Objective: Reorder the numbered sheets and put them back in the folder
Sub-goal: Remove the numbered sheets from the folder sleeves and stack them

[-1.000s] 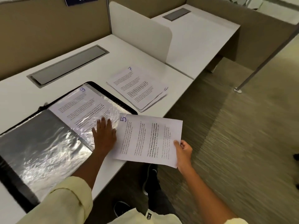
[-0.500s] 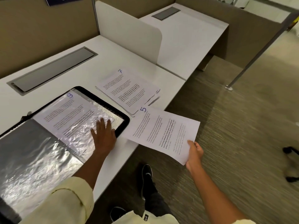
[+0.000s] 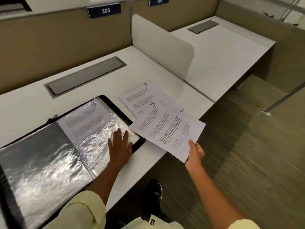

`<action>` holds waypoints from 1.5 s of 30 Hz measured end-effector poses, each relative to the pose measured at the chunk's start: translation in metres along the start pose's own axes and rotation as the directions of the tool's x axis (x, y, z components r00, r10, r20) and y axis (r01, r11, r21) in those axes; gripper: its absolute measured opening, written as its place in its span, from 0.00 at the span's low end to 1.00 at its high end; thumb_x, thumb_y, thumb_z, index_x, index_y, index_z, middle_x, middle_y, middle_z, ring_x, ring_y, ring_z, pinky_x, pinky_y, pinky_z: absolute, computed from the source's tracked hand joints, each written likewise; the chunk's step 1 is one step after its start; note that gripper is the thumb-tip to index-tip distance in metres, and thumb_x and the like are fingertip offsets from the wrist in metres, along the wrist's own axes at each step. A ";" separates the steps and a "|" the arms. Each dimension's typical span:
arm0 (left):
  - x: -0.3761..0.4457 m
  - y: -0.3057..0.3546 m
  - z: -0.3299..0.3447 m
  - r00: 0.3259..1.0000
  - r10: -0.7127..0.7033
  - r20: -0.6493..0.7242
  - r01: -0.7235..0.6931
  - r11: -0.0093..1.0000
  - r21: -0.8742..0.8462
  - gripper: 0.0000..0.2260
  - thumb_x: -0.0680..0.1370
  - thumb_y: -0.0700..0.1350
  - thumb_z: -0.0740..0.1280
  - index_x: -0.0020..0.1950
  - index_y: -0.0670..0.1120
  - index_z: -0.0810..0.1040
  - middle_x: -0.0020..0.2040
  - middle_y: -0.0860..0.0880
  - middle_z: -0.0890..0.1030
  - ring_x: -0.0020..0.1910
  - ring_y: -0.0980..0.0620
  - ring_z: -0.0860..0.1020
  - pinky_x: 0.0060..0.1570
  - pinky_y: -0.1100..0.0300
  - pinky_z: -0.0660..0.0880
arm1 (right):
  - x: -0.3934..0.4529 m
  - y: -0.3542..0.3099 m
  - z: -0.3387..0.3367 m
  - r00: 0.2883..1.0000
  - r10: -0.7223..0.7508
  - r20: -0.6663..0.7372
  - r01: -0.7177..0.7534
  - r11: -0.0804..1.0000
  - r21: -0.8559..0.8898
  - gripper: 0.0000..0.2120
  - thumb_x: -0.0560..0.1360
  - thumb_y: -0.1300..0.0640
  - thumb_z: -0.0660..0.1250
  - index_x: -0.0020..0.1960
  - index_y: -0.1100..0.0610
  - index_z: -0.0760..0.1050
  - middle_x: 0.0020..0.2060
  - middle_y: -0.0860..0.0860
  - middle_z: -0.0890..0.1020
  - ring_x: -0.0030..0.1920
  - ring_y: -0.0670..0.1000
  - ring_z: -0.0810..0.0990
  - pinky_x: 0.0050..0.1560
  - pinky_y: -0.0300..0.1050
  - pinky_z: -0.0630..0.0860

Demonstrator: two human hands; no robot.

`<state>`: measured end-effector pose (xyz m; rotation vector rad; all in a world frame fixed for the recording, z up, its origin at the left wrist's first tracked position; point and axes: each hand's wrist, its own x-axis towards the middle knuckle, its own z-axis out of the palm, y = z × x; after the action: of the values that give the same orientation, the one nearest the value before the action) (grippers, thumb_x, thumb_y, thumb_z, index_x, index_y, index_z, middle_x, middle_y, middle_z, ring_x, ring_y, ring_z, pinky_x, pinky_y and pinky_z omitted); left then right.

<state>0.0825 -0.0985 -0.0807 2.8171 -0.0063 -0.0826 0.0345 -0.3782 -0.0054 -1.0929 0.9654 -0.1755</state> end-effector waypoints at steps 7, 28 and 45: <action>0.003 0.014 0.007 0.998 -0.062 -0.027 0.063 0.996 0.057 0.29 0.79 0.60 0.52 0.74 0.45 0.70 0.76 0.37 0.65 0.75 0.36 0.63 0.66 0.29 0.59 | 0.044 -0.021 0.051 0.997 0.021 0.077 -0.023 0.999 0.028 0.08 0.81 0.60 0.66 0.59 0.58 0.77 0.51 0.53 0.83 0.50 0.51 0.83 0.44 0.46 0.80; 0.003 0.024 0.018 0.995 -0.054 -0.088 0.061 0.995 0.075 0.25 0.82 0.51 0.50 0.79 0.52 0.55 0.79 0.40 0.57 0.78 0.40 0.55 0.71 0.31 0.56 | 0.102 -0.005 0.120 0.967 0.064 0.246 -0.027 0.988 -0.149 0.09 0.81 0.64 0.65 0.58 0.56 0.78 0.54 0.55 0.83 0.54 0.56 0.82 0.56 0.54 0.81; -0.020 0.017 -0.018 0.952 -0.071 -0.299 -0.041 0.935 -0.351 0.21 0.84 0.51 0.51 0.78 0.55 0.62 0.79 0.45 0.58 0.79 0.47 0.56 0.74 0.45 0.60 | 0.060 0.028 0.109 0.995 -0.045 0.094 0.083 0.883 -0.461 0.18 0.85 0.51 0.56 0.52 0.63 0.77 0.40 0.56 0.82 0.33 0.51 0.80 0.32 0.44 0.76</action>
<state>0.0640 -0.1090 -0.0571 2.4383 0.0930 0.3226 0.1417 -0.3253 -0.0504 -1.5638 0.9210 0.0540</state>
